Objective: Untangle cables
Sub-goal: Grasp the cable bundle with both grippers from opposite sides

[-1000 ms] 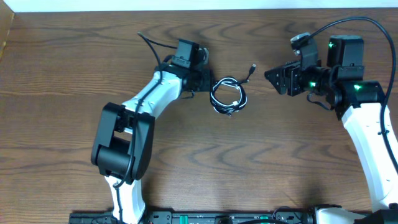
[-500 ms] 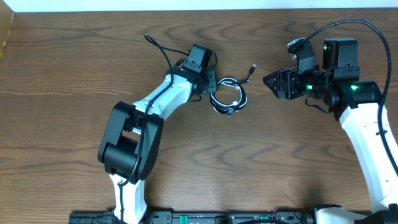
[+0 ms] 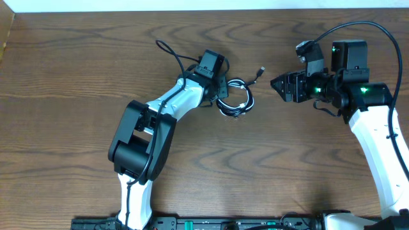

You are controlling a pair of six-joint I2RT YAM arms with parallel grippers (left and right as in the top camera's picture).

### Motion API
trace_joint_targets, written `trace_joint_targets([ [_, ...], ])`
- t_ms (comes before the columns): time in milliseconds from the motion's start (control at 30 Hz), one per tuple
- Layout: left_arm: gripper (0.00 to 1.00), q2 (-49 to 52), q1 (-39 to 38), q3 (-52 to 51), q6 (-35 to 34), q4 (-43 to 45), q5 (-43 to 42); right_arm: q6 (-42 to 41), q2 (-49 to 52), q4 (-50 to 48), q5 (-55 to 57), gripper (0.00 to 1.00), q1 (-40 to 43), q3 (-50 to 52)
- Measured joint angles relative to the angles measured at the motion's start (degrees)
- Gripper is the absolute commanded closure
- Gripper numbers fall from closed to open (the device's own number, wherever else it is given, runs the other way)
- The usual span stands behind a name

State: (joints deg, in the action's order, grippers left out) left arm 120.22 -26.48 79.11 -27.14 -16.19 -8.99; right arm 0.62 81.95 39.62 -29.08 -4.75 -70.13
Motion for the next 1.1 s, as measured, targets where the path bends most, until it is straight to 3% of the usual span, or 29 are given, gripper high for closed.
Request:
trace_joint_targets([
  [333,0.93,-4.11,-0.22,-0.13,2.56,-2.21,-2.36,-6.16,4.37,-5.53,0.42,0.32,-1.68,0.00],
  [433,0.93,-11.28,-0.11,-0.13,2.95,-2.23,-7.56,-11.63,6.62,-10.82,-0.13,0.37,-3.65,-0.02],
  [600,0.93,-18.75,1.64,0.04,0.46,-3.08,-15.85,-20.85,7.26,-16.85,-1.09,0.57,-6.51,-0.07],
  [833,0.92,-18.71,7.78,0.02,-5.81,-2.27,-26.16,-31.74,11.37,-21.77,-2.45,0.61,-8.55,-0.11],
  [1100,0.92,-18.71,7.89,0.02,-8.02,-1.22,-29.57,-37.57,16.26,-29.42,-6.10,0.60,-12.07,-0.13],
])
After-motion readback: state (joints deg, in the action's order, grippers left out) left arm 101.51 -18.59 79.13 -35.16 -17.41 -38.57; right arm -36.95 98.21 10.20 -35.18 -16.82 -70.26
